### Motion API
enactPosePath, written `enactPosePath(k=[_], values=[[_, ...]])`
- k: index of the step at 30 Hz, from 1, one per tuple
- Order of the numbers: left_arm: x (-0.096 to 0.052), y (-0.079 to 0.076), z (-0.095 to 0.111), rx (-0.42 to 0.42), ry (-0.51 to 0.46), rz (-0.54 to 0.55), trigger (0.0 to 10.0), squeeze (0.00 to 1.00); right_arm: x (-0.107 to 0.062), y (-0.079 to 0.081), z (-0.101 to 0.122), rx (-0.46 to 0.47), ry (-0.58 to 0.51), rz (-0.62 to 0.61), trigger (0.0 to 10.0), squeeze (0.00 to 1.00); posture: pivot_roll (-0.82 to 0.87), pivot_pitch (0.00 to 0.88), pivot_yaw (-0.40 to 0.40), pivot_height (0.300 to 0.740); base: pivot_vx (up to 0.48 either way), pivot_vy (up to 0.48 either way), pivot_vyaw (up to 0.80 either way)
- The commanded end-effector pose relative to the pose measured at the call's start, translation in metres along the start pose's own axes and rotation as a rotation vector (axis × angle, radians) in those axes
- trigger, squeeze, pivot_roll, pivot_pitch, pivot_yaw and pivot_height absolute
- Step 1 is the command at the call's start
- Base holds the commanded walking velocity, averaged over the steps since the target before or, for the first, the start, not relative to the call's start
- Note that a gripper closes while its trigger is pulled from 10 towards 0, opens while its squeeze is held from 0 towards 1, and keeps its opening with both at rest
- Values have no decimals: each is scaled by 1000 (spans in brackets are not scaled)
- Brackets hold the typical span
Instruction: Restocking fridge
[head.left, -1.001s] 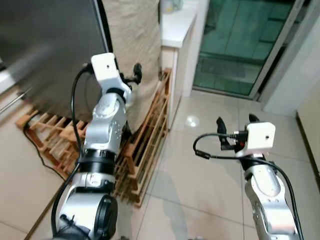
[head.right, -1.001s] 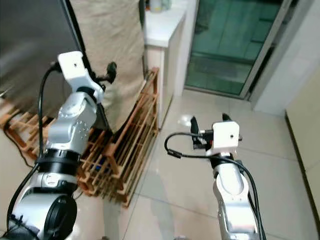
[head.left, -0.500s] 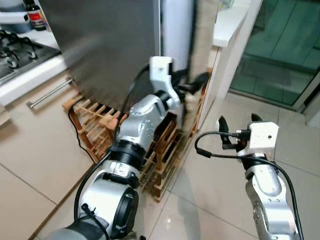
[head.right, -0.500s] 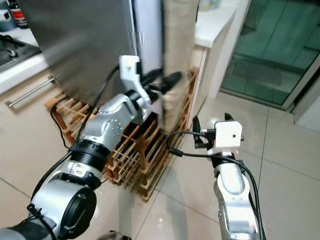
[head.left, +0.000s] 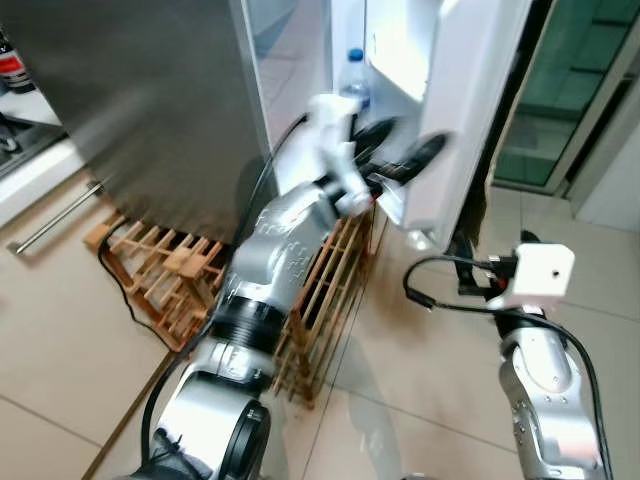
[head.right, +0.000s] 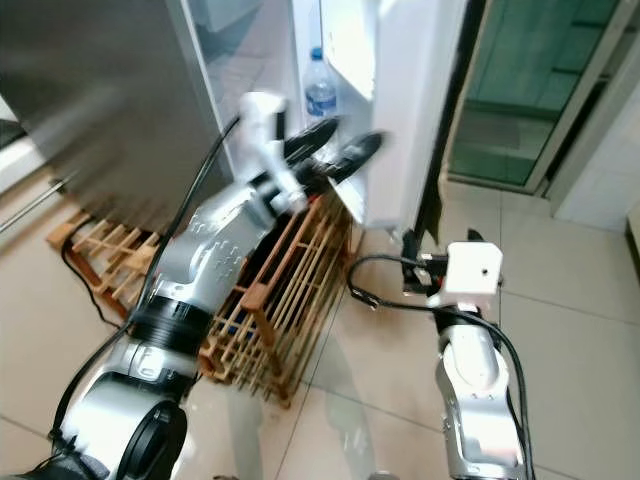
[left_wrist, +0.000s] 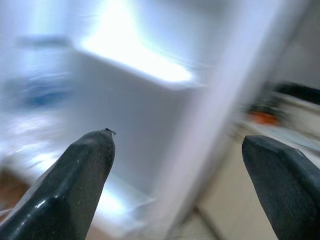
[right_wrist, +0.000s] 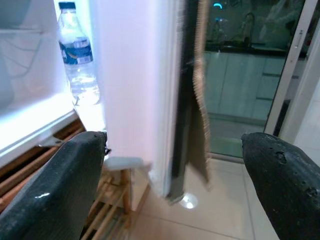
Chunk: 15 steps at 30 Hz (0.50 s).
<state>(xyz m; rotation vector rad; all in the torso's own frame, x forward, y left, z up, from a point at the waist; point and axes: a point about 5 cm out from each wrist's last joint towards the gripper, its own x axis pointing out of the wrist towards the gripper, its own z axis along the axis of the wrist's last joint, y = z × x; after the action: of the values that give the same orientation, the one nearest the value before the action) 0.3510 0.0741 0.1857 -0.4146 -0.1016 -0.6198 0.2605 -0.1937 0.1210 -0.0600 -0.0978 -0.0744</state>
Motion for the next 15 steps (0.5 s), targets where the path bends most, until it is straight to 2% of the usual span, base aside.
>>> enactPosePath(k=[1,2,3,4,5,7,10,12,15], values=[[-23,30,11,38,-35,198,10000,0,6,2,1,15,3,23,10000,0,-90,0,38,740,0,0,0],[-36,42,10,62,-39,279,10000,0,8,4,1,14,4,34,10000,0,-83,0,33,740,0,0,0],[-36,42,10,62,-39,279,10000,0,8,4,1,14,4,34,10000,0,-83,0,33,740,0,0,0],[-49,53,9,84,-38,358,10000,0,11,5,1,15,4,45,10000,0,-69,0,23,740,0,0,0],[-77,75,6,132,-22,553,10000,0,16,9,1,18,2,69,10000,0,-56,0,15,740,0,0,0],[-97,86,6,165,-16,656,10000,0,20,12,2,22,0,85,10000,0,-38,0,8,740,0,0,0],[-112,90,10,243,-18,707,10000,0,25,15,2,33,4,98,10000,0,-19,0,4,740,0,0,656],[-116,88,14,260,-27,727,10000,0,31,20,1,35,16,110,10000,0,-6,0,6,740,0,0,675],[-113,84,19,292,-30,720,10000,0,34,25,2,40,13,131,10000,0,-3,0,9,740,0,0,577]])
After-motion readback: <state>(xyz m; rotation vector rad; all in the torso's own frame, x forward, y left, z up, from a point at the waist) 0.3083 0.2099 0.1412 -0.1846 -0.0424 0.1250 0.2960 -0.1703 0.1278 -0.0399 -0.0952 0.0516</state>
